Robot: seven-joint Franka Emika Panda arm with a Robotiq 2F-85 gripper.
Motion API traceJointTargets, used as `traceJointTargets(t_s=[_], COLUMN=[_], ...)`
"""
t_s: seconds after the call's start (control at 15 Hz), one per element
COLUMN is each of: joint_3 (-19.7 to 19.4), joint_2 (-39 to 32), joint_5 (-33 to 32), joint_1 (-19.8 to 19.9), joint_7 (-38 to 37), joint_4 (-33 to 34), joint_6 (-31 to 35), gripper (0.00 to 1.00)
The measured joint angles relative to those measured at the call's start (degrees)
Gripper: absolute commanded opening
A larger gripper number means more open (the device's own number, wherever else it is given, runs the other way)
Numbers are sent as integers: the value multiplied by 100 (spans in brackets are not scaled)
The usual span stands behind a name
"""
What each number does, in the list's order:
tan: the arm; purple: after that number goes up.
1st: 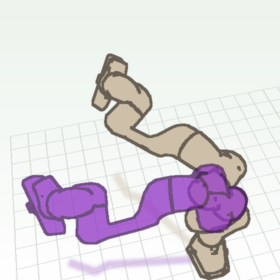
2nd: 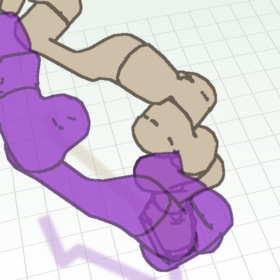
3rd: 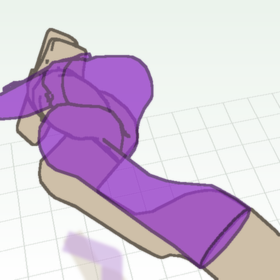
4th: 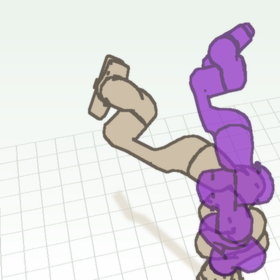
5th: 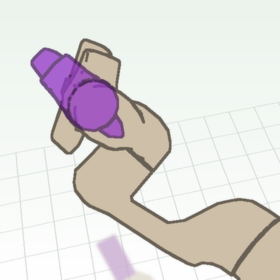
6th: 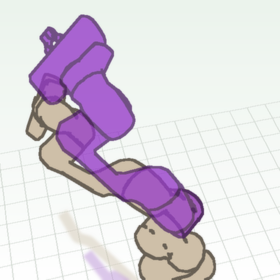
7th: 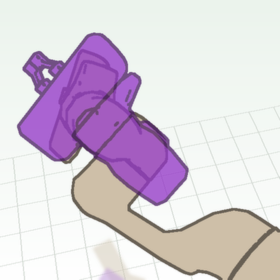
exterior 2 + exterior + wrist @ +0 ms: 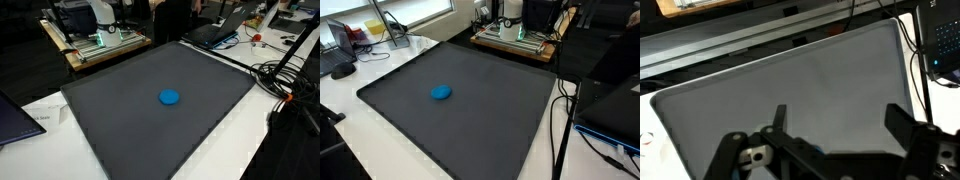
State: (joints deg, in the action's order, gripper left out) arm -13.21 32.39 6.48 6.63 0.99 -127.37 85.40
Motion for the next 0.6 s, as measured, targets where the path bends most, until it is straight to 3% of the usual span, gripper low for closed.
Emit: traceJointTargets(t_s=[0.27, 0.6], joint_3=[444, 1009], joint_2=[1, -4], joint_5=[1, 104], joint_1=[-152, -803], joint_7=[226, 734], joint_4=[-10, -40], joint_6=[1, -5], gripper=[100, 100])
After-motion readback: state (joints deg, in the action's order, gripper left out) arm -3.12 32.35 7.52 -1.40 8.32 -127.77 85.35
